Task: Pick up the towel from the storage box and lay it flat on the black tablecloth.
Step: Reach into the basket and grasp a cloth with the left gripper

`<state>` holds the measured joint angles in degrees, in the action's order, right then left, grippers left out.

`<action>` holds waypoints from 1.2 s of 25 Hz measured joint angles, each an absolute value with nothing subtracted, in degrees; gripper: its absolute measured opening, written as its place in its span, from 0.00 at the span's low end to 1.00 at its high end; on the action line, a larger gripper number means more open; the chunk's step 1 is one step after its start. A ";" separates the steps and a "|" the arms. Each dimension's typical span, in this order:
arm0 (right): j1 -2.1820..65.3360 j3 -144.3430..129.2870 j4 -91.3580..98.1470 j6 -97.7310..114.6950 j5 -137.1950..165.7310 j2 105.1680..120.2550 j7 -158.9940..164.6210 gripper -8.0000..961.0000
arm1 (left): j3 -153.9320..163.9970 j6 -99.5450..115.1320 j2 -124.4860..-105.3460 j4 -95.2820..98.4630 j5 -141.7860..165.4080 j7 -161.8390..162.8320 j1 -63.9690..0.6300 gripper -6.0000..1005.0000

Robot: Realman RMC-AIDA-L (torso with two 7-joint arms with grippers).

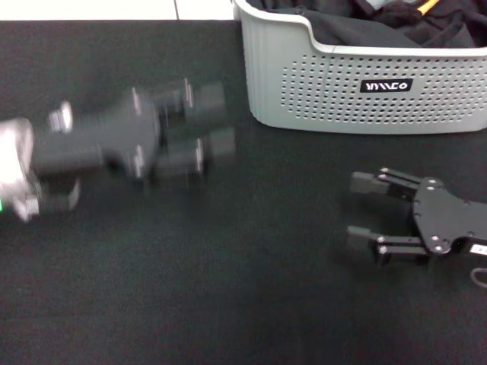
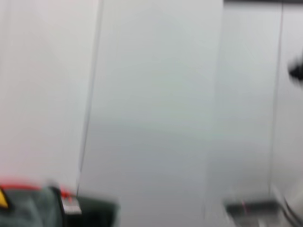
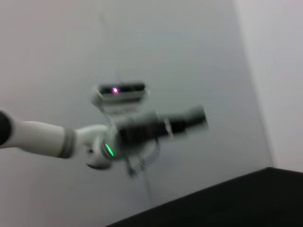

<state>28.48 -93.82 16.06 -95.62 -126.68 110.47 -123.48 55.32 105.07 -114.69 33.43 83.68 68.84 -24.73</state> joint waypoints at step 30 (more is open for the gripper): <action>17.57 -91.87 12.01 -94.44 -126.65 113.91 -132.28 0.91 | 66.94 58.06 -119.67 52.56 149.33 137.98 -64.68 0.66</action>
